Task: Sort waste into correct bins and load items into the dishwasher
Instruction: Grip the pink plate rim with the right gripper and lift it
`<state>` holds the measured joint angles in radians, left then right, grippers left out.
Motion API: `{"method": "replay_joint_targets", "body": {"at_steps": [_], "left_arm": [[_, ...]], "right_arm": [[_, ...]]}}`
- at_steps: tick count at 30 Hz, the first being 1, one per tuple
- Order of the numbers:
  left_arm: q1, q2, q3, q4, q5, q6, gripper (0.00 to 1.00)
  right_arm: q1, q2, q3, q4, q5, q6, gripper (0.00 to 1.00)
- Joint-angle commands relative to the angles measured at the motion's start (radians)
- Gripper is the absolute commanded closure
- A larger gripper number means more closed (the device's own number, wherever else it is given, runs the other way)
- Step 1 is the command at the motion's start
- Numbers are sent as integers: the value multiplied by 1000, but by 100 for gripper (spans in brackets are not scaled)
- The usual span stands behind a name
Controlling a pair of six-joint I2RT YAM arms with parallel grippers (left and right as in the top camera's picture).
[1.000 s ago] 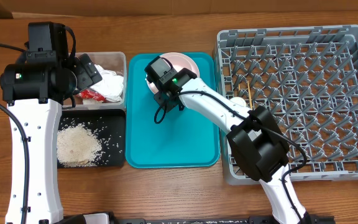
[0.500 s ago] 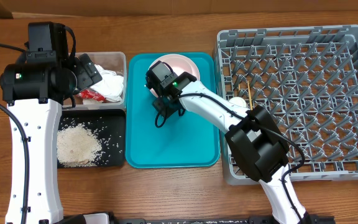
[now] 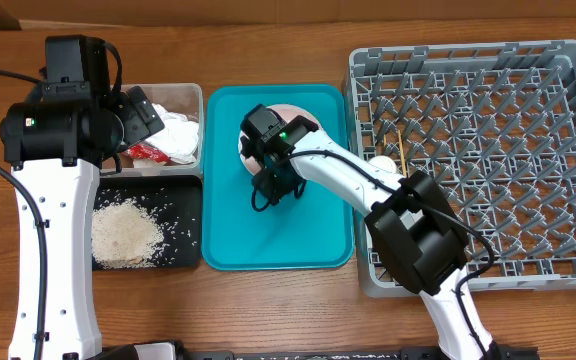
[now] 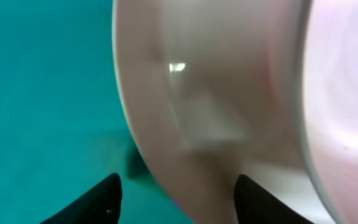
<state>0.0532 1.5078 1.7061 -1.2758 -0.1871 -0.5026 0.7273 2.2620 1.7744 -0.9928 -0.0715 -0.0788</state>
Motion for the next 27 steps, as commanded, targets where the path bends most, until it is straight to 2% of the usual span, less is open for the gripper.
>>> {"method": "replay_joint_targets", "body": {"at_steps": [1, 10, 16, 21, 27], "left_arm": [[-1, 3, 5, 0, 1, -3, 0], [-1, 3, 5, 0, 1, -3, 0], [-1, 3, 5, 0, 1, -3, 0], [-1, 3, 5, 0, 1, -3, 0], [-1, 3, 5, 0, 1, -3, 0]], "right_arm": [[14, -27, -1, -56, -159, 4, 40], [26, -51, 3, -138, -267, 8, 40], [24, -160, 84, -196, -282, 7, 40], [24, -256, 119, -155, -239, 37, 41], [24, -262, 104, -66, -189, 125, 66]]}}
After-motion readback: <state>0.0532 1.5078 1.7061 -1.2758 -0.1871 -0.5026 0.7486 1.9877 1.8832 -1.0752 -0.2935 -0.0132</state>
